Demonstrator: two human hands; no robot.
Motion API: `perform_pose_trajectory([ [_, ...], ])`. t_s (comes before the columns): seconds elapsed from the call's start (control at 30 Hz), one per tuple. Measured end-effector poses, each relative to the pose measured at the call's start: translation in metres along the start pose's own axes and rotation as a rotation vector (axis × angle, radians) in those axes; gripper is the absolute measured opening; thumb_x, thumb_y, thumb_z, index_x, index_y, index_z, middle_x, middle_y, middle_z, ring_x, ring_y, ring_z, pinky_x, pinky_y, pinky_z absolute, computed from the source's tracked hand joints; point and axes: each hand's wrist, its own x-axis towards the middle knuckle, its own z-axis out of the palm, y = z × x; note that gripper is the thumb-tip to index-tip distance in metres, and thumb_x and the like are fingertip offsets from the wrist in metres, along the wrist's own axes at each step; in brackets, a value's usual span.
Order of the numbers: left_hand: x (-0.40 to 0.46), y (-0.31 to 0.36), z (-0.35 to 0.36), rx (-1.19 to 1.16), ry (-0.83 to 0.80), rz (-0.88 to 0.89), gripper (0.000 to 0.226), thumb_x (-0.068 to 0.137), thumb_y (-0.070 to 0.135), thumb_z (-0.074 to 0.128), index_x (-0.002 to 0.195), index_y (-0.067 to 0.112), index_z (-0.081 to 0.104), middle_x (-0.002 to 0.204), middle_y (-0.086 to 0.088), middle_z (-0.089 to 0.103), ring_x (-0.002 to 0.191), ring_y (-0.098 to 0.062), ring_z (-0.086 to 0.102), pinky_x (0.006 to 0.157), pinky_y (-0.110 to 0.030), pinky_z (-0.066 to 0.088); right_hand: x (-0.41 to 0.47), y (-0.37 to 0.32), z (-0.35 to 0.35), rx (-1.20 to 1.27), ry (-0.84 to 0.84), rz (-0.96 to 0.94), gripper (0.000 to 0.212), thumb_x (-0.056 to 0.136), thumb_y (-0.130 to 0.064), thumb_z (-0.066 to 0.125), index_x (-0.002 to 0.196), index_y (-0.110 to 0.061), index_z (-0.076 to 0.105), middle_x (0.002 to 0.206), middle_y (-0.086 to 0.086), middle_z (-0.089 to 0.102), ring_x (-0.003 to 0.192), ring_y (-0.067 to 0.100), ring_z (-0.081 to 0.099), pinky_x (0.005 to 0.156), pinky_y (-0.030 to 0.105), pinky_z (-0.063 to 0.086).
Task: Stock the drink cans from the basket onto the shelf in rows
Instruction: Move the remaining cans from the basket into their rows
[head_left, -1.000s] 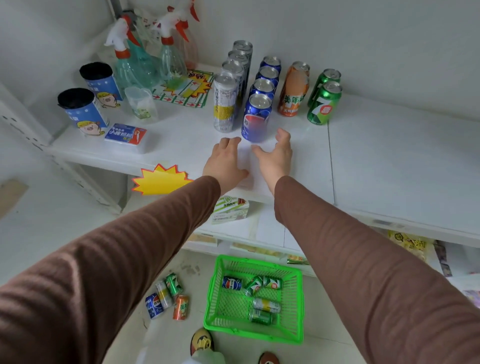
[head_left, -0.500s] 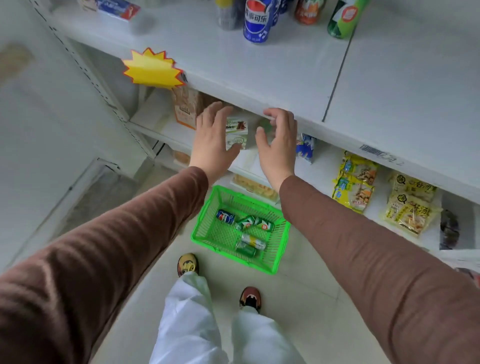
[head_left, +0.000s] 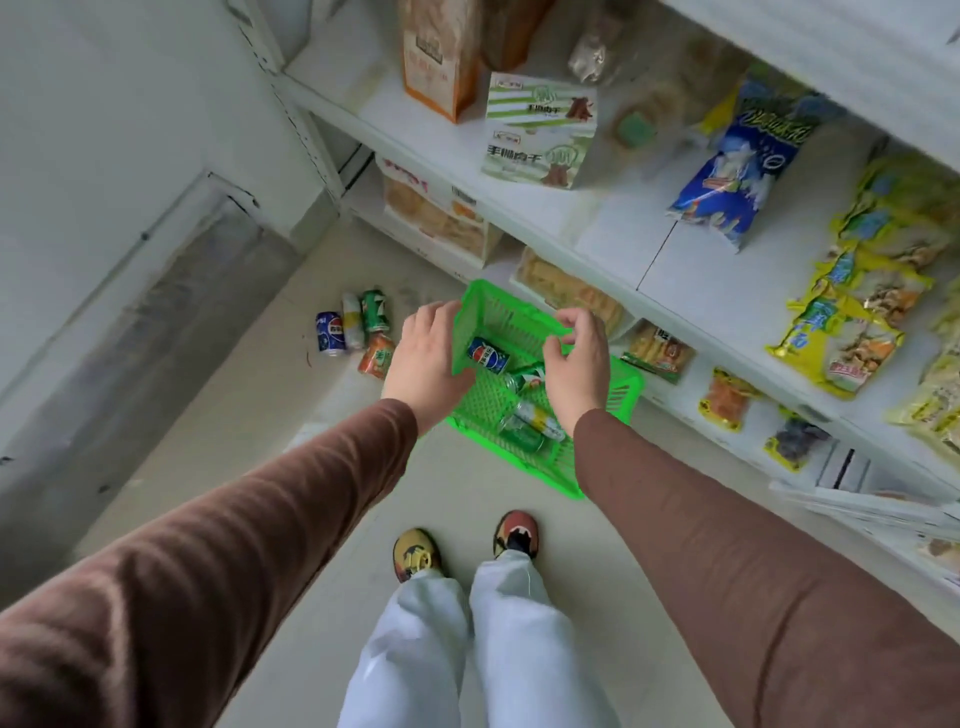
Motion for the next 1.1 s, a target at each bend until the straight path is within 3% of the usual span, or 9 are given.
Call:
perform_pose_trajectory([
  [0.17, 0.008, -0.061, 0.081, 0.039, -0.096, -0.080, 0.079, 0.076, 0.021, 0.074, 0.144, 0.009, 0.036, 0.136, -0.013, 0.043, 0.121, -0.032, 0.041, 0.105, -0.043, 0.037, 0.009, 0.078, 0.071, -0.043, -0.088, 0.072, 0.026, 0.092, -0.008, 0.059, 0.116, -0.018, 0.057, 0.116, -0.001, 0.055, 0.099, 0.023, 0.057, 0.087, 0.048, 0.050],
  [0.43, 0.057, -0.132, 0.216, 0.081, -0.201, -0.177, 0.083, 0.077, 0.025, 0.073, 0.147, 0.012, 0.030, 0.137, -0.010, 0.042, 0.126, -0.031, 0.039, 0.103, -0.047, 0.040, 0.063, 0.188, 0.181, -0.216, -0.373, 0.050, 0.038, 0.095, -0.012, 0.060, 0.133, -0.015, 0.055, 0.136, 0.006, 0.054, 0.126, 0.027, 0.052, 0.104, 0.044, 0.045],
  [0.67, 0.105, -0.180, 0.302, 0.113, -0.224, -0.191, 0.079, 0.080, 0.026, 0.069, 0.147, 0.011, 0.030, 0.136, -0.011, 0.044, 0.124, -0.029, 0.041, 0.103, -0.039, 0.039, 0.114, 0.257, 0.271, -0.390, -0.527, -0.006, 0.050, 0.094, -0.022, 0.067, 0.139, -0.010, 0.049, 0.138, 0.011, 0.053, 0.130, 0.029, 0.047, 0.104, 0.042, 0.043],
  [0.8, 0.120, -0.202, 0.339, 0.127, -0.277, -0.227, 0.081, 0.081, 0.026, 0.068, 0.149, 0.011, 0.027, 0.140, -0.012, 0.041, 0.127, -0.029, 0.040, 0.105, -0.040, 0.039, 0.134, 0.293, 0.314, -0.503, -0.554, -0.034, 0.052, 0.086, -0.027, 0.074, 0.130, -0.008, 0.053, 0.128, 0.012, 0.056, 0.122, 0.030, 0.050, 0.100, 0.045, 0.047],
  [1.1, 0.141, -0.242, 0.380, 0.128, -0.286, -0.249, 0.074, 0.082, 0.026, 0.068, 0.145, 0.013, 0.031, 0.138, -0.011, 0.044, 0.123, -0.029, 0.044, 0.100, -0.043, 0.045, 0.160, 0.333, 0.378, -0.706, -0.566, 0.006, 0.071, 0.078, -0.031, 0.083, 0.135, -0.008, 0.049, 0.135, 0.014, 0.054, 0.129, 0.032, 0.045, 0.101, 0.050, 0.048],
])
